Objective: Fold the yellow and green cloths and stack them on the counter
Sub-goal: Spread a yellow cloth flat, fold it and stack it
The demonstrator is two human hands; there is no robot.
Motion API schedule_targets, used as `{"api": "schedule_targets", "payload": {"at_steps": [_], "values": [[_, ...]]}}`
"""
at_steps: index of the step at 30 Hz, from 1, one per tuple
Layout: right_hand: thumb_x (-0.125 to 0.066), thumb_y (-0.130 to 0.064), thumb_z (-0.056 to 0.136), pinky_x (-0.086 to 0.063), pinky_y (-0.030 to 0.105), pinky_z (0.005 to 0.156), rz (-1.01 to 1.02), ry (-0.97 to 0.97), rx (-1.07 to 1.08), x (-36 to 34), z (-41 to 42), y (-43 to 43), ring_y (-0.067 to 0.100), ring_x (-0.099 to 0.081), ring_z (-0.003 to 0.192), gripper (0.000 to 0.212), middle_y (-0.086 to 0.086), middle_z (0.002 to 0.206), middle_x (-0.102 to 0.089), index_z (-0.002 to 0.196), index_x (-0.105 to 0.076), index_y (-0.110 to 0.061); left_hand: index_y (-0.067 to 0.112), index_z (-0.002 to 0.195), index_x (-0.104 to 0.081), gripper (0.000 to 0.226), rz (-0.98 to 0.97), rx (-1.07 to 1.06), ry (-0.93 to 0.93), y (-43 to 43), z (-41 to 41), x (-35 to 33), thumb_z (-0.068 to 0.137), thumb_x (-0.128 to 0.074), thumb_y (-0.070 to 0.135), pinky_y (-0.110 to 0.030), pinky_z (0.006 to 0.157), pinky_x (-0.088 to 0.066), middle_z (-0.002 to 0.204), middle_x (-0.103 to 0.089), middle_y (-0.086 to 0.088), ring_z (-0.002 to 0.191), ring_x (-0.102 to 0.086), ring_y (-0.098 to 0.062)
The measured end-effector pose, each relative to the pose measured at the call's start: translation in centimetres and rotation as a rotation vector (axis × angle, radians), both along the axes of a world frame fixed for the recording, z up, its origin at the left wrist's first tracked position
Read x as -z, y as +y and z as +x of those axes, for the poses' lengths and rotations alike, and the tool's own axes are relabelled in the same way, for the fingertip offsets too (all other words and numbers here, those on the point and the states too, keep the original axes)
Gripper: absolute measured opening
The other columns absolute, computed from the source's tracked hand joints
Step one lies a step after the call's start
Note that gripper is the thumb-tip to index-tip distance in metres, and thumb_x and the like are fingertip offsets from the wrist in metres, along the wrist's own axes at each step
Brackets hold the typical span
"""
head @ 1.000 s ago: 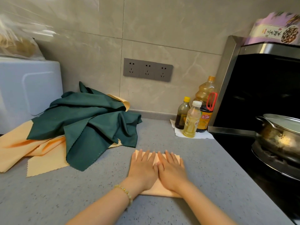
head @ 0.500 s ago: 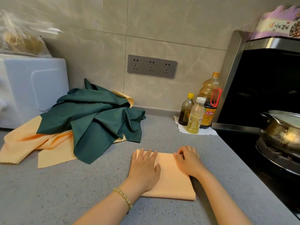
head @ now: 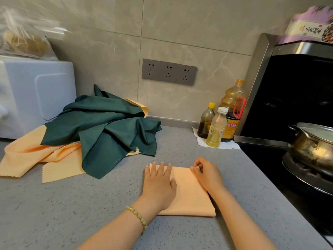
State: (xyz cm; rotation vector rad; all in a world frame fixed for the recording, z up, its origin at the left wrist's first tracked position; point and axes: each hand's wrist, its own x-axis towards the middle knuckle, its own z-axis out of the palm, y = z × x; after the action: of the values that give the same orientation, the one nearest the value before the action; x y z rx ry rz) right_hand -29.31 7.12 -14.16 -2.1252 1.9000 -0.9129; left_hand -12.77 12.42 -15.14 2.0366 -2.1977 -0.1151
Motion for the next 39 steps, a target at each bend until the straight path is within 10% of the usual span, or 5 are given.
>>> {"api": "schedule_targets", "payload": {"at_steps": [8,12,29,35,39], "values": [[-0.055,-0.030,0.093,-0.046,0.031,0.085,0.040,0.022,0.035,-1.5,0.4,1.4,0.016,-0.057,0.105,0.021,-0.005,0.103,-0.063,0.113,-0.059,-0.024,0.032,0.153,-0.002,0.054,0.032,-0.010,-0.039,0.3,-0.2,-0.1,0.102,-0.015,0.041,-0.049,0.116,0.012,0.160,0.005,-0.013,0.145,0.011,-0.037],[-0.028,-0.024,0.103,-0.009,0.030,0.116,0.076,0.303,-0.176,-2.0,3.7,4.7,0.015,-0.014,0.145,0.044,0.000,0.155,-0.024,0.147,-0.028,-0.018,0.030,0.153,-0.001,0.053,0.037,0.004,-0.036,0.2,-0.2,-0.1,0.102,-0.011,0.042,-0.050,0.116,0.013,0.159,0.007,-0.014,0.145,0.013,-0.037],[-0.011,-0.031,0.104,0.005,0.028,0.116,0.318,0.420,-0.172,0.6,-0.5,5.3,0.011,0.008,0.145,0.052,-0.002,0.159,0.007,0.152,0.003,-0.015,0.020,0.153,0.008,0.131,0.135,0.303,0.034,0.6,6.2,-0.3,0.046,0.008,0.095,-0.032,0.118,0.011,0.159,0.016,-0.001,0.145,0.017,-0.013],[-0.027,-0.021,0.104,0.001,0.020,0.112,0.092,0.419,-0.337,-0.4,-1.1,5.8,0.012,-0.015,0.143,0.042,-0.007,0.153,-0.027,0.144,-0.034,-0.028,0.022,0.153,-0.015,0.082,0.115,0.442,0.069,1.4,7.9,-1.7,0.086,-0.031,0.067,-0.018,0.111,0.009,0.158,-0.007,0.008,0.147,-0.002,-0.008],[-0.041,-0.028,0.100,-0.024,0.015,0.089,-0.054,0.471,-0.401,-1.8,-1.7,7.5,0.005,-0.038,0.096,0.029,-0.015,0.116,-0.056,0.119,-0.062,-0.035,0.037,0.134,-0.052,0.046,0.065,0.473,0.094,2.1,9.0,-2.5,0.090,-0.053,0.052,-0.025,0.100,-0.038,0.137,-0.052,0.017,0.115,-0.052,-0.008]]}}
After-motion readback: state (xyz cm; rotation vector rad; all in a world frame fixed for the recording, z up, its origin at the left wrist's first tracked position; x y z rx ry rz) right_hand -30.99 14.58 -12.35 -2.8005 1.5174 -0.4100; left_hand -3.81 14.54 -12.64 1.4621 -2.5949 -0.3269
